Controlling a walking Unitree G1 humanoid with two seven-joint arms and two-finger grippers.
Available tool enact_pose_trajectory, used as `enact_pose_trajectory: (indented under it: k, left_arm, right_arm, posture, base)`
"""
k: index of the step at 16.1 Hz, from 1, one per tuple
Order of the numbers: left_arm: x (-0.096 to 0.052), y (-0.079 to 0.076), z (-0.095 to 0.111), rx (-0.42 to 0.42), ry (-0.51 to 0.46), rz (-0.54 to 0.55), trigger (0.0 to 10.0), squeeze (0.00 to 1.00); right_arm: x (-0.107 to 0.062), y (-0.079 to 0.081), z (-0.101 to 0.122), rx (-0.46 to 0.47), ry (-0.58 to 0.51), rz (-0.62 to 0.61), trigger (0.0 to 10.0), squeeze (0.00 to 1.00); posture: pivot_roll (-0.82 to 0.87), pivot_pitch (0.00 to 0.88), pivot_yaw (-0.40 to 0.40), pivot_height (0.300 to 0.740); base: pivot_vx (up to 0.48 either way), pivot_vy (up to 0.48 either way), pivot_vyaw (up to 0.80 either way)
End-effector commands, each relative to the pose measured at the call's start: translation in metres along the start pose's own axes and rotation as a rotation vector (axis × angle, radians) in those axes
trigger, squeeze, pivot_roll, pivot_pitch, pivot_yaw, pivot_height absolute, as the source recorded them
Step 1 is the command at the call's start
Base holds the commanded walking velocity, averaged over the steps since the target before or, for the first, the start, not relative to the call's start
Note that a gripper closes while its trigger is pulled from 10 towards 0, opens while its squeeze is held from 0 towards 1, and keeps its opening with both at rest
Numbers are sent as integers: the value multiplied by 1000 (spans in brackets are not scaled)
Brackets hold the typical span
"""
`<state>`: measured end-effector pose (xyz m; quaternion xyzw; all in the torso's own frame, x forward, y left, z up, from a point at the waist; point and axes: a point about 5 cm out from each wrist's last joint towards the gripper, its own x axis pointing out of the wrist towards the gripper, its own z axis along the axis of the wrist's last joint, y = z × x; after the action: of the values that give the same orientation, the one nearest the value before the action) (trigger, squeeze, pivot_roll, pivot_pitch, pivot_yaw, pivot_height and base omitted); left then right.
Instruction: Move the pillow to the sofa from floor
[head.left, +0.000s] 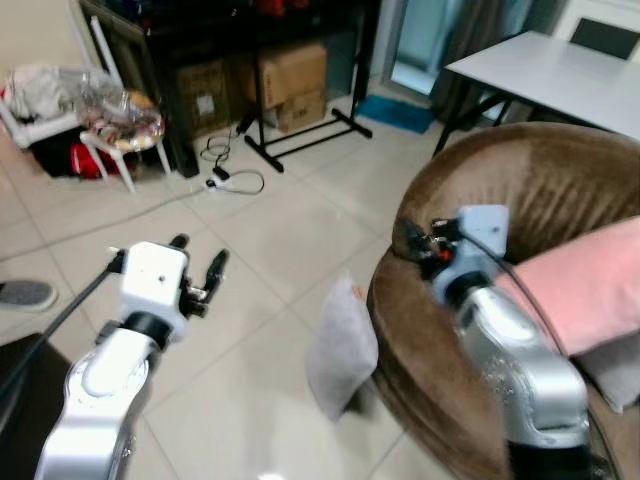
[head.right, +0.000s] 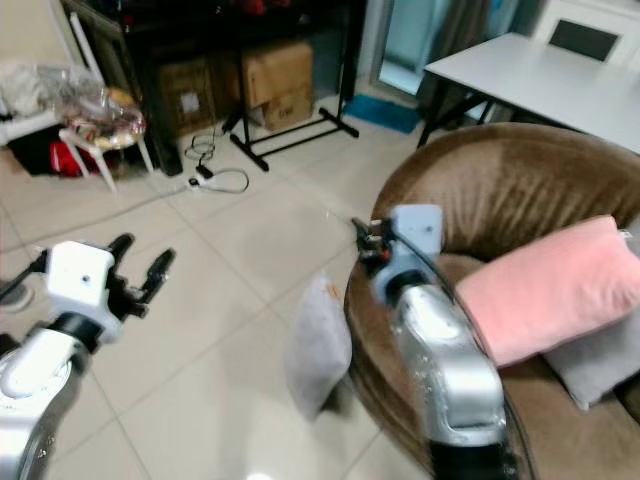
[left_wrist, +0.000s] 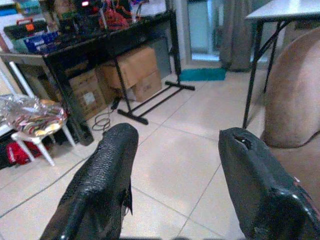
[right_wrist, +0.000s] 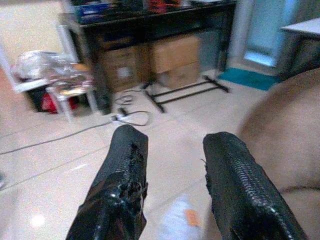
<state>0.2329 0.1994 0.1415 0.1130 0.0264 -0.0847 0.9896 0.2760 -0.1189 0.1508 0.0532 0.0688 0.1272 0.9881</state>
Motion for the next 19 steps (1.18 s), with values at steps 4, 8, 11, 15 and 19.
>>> enact_pose_trajectory:
  k: [4, 8, 11, 15, 19]
  left_arm:
    - [0, -5, 3, 6, -14, -29, 10000, 0]
    - [-2, -6, 0, 25, -5, -43, 10000, 0]
    - [-2, -3, -2, 71, 9, -15, 10000, 0]
    - [0, 6, 0, 104, -19, 37, 10000, 0]
    - [3, 4, -3, 115, -20, 55, 10000, 0]
  right_arm:
    - [-1, -1, -2, -24, 9, 20, 10000, 0]
    - [-3, -1, -6, -27, 25, 69, 10000, 0]
    - [-3, -9, -7, -17, 8, 37, 10000, 0]
    - [-2, -29, -12, 81, -27, -118, 10000, 0]
    - [0, -39, -20, 73, -8, -204, 10000, 0]
  posture:
    - [-41, 0, -20, 740]
    - [-41, 0, -21, 740]
    - [-42, 0, -21, 740]
    - [-47, 0, -19, 700]
    - [-53, 0, -20, 670]
  base:
    - [357, 0, 594]
    - [362, 0, 195]
    - [224, 0, 0]
    - [0, 0, 0]
    - [0, 0, 0]
